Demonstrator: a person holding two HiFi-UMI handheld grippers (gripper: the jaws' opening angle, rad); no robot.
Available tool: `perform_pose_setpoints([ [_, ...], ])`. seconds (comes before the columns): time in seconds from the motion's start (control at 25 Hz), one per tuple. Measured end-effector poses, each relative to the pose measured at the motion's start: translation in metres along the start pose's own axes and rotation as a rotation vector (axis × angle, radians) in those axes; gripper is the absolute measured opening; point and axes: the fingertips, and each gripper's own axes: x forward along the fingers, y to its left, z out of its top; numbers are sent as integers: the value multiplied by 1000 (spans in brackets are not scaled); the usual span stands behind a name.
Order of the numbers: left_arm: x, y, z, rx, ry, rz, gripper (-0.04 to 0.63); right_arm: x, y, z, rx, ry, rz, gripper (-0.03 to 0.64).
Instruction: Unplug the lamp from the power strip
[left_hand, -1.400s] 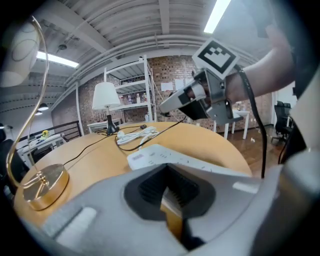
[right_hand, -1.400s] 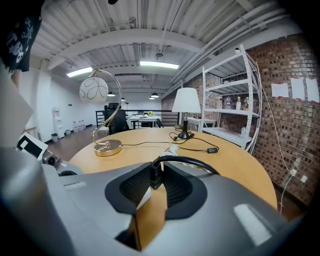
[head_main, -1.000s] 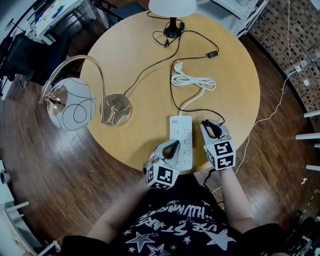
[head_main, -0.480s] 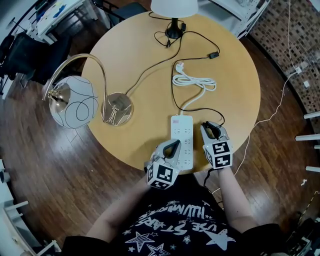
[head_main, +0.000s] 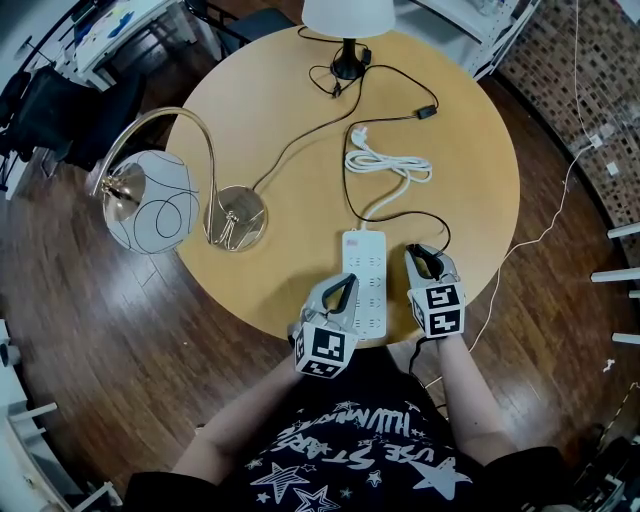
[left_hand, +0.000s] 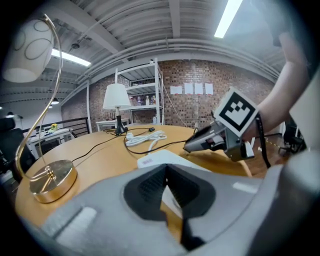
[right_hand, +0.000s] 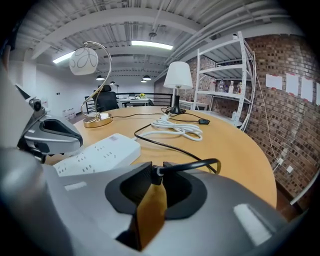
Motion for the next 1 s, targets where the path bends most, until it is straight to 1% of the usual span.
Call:
perform_pose_setpoints([
  [0.12, -1, 5, 5, -7, -8, 15, 5, -2, -1, 3, 8, -9, -3, 66],
  [0.2, -3, 8, 9, -9, -12, 26, 5, -6, 0, 12, 22, -34, -2, 64],
  [0.28, -5, 14, 15, -14, -22, 44, 3, -14, 1, 26, 29, -69, 4, 64],
  [0.4, -9, 32, 30, -36, -55, 95, 5, -26, 6, 51, 24, -129, 16, 64],
  [0.56, -18, 65, 59, -68, -127, 178, 5, -41, 14, 89, -4, -213, 39, 63],
  [0.76, -42, 94, 100, -78, -223, 256, 5, -76, 32, 146, -14, -367, 71, 63],
  [0.88, -63, 102, 134, -57, -305, 283, 5, -101, 42, 179, -32, -460, 102, 63],
  [1.0, -80, 103, 164, -30, -379, 285, 5, -117, 48, 202, -51, -516, 124, 61],
])
